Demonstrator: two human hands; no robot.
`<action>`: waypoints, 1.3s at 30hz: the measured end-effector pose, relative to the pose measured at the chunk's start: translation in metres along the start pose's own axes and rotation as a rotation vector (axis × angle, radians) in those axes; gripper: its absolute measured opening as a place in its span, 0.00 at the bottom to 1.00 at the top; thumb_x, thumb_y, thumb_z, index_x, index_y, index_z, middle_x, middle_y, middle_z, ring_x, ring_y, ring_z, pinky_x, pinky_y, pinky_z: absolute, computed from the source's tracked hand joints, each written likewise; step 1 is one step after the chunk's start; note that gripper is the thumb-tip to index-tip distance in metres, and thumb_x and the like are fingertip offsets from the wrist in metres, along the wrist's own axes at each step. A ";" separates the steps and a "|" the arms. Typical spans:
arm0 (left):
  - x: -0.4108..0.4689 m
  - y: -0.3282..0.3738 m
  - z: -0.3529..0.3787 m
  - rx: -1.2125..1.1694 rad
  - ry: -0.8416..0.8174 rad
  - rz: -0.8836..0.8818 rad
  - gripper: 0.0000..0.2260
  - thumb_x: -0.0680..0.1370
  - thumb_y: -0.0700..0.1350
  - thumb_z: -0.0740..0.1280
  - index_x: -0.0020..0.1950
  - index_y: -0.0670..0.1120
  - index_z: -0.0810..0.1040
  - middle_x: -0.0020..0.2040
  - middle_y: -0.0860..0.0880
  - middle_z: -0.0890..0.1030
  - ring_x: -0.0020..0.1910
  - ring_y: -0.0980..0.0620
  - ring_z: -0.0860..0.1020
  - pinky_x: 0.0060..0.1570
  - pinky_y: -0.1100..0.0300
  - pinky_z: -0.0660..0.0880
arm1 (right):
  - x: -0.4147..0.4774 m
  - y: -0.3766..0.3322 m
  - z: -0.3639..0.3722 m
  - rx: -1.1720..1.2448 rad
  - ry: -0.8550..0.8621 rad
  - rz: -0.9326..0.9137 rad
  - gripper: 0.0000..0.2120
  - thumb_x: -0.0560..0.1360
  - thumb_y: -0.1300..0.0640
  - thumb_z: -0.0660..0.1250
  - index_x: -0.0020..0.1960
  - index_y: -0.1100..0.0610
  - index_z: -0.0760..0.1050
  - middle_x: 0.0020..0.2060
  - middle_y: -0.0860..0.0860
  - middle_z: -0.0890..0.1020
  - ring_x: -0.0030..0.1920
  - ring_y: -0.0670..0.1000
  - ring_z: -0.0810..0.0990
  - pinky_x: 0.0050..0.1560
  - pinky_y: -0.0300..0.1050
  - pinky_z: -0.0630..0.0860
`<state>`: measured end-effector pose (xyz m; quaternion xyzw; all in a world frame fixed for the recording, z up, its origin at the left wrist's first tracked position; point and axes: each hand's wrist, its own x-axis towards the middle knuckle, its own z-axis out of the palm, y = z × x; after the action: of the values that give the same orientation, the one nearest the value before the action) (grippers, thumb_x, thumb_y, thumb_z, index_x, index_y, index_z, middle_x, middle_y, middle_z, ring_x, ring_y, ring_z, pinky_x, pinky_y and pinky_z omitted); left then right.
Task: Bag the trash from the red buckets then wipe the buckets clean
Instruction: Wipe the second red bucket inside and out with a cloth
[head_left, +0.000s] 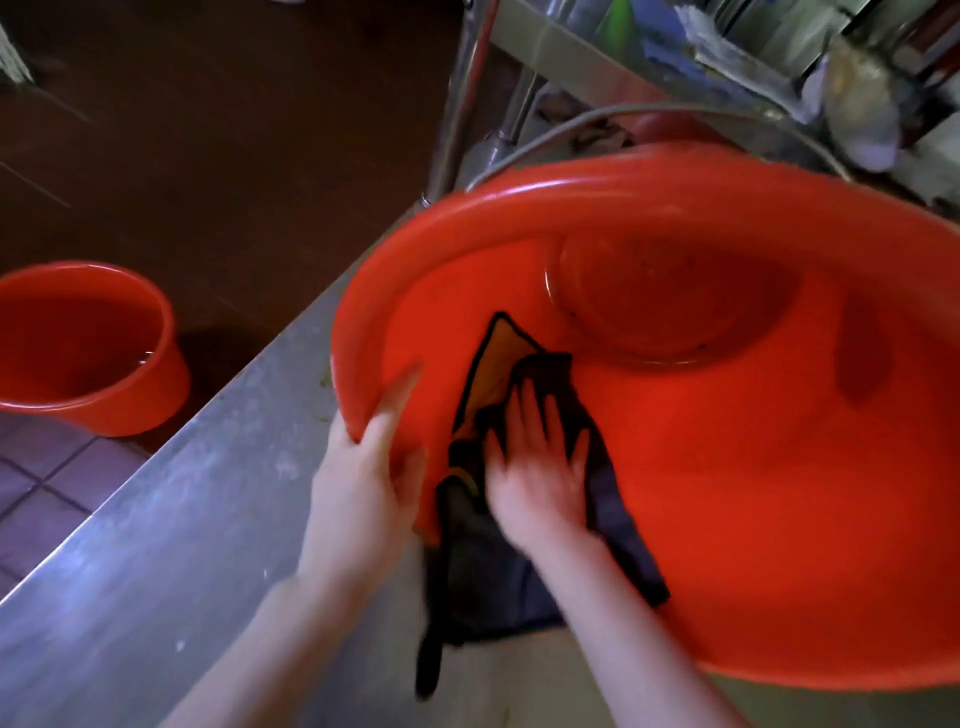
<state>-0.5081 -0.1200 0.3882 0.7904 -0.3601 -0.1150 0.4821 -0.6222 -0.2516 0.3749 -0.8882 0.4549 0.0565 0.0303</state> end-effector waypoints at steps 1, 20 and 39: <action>-0.005 -0.004 0.006 -0.044 0.012 -0.003 0.36 0.75 0.35 0.68 0.75 0.63 0.62 0.69 0.45 0.70 0.58 0.40 0.76 0.50 0.55 0.75 | -0.015 -0.010 0.002 0.023 0.025 -0.062 0.31 0.79 0.40 0.43 0.79 0.50 0.50 0.79 0.48 0.53 0.78 0.52 0.52 0.74 0.64 0.51; -0.019 -0.024 0.026 -0.153 0.040 -0.048 0.32 0.79 0.40 0.65 0.74 0.69 0.60 0.61 0.54 0.69 0.58 0.56 0.70 0.56 0.65 0.65 | -0.012 -0.025 0.006 0.025 0.002 -0.015 0.34 0.76 0.39 0.36 0.79 0.48 0.45 0.79 0.46 0.48 0.79 0.50 0.46 0.76 0.61 0.44; 0.057 0.034 -0.064 0.328 0.087 0.406 0.28 0.78 0.43 0.65 0.76 0.60 0.63 0.57 0.44 0.69 0.38 0.43 0.75 0.39 0.58 0.72 | 0.109 0.056 -0.006 -0.038 -0.014 0.041 0.28 0.81 0.40 0.45 0.79 0.46 0.47 0.79 0.45 0.51 0.79 0.53 0.48 0.73 0.68 0.39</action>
<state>-0.4492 -0.1249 0.4592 0.7736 -0.5042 0.0781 0.3759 -0.6044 -0.3727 0.3672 -0.8787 0.4716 0.0719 0.0152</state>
